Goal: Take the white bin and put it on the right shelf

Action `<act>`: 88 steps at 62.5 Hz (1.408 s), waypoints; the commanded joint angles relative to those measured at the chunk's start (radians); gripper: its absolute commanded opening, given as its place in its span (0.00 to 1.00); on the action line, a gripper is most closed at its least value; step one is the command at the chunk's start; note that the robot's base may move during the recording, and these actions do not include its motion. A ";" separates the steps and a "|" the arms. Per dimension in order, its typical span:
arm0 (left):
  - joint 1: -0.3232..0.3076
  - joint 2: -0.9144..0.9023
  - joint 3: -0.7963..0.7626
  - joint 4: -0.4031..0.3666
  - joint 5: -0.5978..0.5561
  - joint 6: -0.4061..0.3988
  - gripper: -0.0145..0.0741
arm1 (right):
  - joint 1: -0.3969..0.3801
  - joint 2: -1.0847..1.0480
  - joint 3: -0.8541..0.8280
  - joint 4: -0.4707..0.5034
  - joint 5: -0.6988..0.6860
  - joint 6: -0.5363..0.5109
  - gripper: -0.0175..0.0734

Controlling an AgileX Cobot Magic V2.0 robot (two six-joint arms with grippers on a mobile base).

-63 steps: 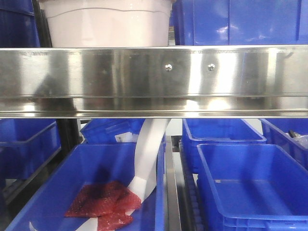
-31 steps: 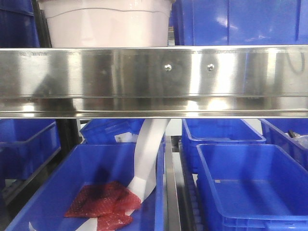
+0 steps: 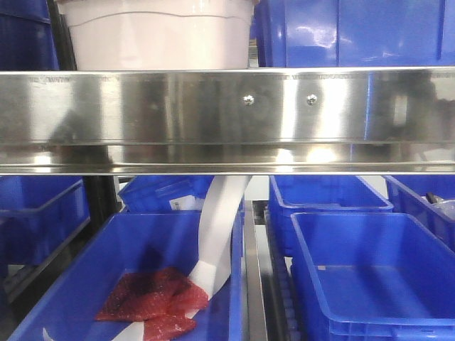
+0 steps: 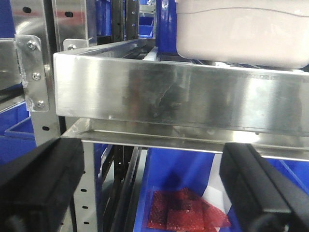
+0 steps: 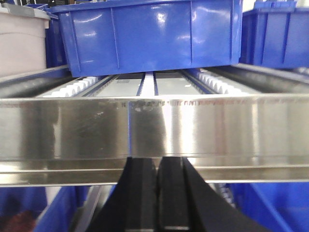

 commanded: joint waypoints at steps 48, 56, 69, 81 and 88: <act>-0.006 -0.009 0.024 0.002 -0.093 -0.010 0.03 | -0.010 -0.009 -0.003 -0.058 -0.086 0.047 0.27; -0.006 -0.009 0.024 0.002 -0.093 -0.010 0.03 | -0.010 -0.009 -0.003 -0.058 -0.086 0.047 0.27; -0.006 -0.009 0.024 0.002 -0.093 -0.010 0.03 | -0.010 -0.009 -0.003 -0.058 -0.086 0.047 0.27; -0.006 -0.009 0.024 0.002 -0.093 -0.010 0.03 | -0.010 -0.009 -0.003 -0.058 -0.086 0.047 0.27; -0.006 -0.009 0.024 0.002 -0.093 -0.010 0.03 | -0.010 -0.009 -0.003 -0.058 -0.086 0.047 0.27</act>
